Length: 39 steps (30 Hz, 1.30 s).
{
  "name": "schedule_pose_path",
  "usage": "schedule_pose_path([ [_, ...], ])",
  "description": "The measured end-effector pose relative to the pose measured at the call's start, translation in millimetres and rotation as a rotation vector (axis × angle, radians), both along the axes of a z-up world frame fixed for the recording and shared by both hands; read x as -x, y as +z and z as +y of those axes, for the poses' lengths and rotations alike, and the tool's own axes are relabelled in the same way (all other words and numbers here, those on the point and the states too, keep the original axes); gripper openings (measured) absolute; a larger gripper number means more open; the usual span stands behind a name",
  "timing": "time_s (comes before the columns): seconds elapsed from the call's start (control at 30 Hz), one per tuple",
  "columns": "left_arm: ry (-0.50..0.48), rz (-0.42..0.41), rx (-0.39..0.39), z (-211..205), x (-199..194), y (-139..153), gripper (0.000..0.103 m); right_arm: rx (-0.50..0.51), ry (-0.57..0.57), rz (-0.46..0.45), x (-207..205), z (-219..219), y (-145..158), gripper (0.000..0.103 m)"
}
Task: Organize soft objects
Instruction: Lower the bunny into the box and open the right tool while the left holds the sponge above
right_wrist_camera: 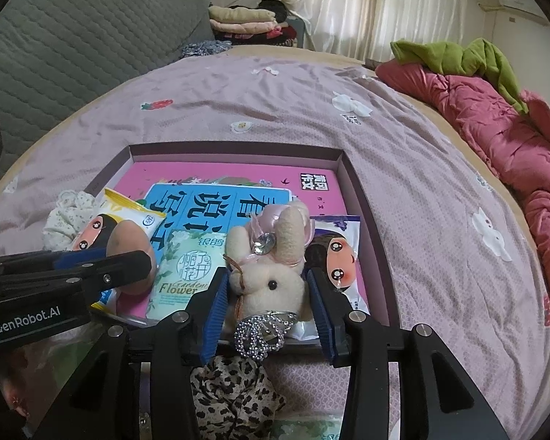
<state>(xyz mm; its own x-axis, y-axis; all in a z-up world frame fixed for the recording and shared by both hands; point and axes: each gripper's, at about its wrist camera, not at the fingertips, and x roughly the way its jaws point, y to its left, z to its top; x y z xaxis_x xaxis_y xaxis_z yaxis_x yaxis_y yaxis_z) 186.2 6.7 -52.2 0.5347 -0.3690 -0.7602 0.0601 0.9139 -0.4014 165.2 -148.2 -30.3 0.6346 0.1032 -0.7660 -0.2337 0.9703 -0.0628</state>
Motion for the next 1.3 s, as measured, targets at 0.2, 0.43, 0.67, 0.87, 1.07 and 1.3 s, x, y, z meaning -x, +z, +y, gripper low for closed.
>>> schedule_pose_path([
  [0.2, 0.004, 0.003, 0.007, 0, 1, -1, 0.039, 0.002, 0.007, -0.007, 1, 1, 2, 0.051],
  [0.43, -0.003, -0.001, -0.001, -2, 1, 0, 0.039, 0.023, -0.003, -0.021, 4, 2, 6, 0.061],
  [0.67, -0.009, -0.001, 0.0, -5, 2, 1, 0.039, 0.014, -0.012, -0.037, 11, -2, 16, 0.066],
  [0.87, -0.017, 0.004, -0.004, -9, 1, 2, 0.039, 0.013, -0.014, -0.041, 14, -3, 22, 0.066],
  [1.07, -0.023, 0.006, -0.014, -10, 2, 4, 0.039, 0.011, -0.015, -0.038, 15, -4, 24, 0.067],
  [1.3, -0.029, 0.014, -0.014, -10, 1, 4, 0.04, 0.018, -0.023, -0.039, 19, -3, 26, 0.067],
])
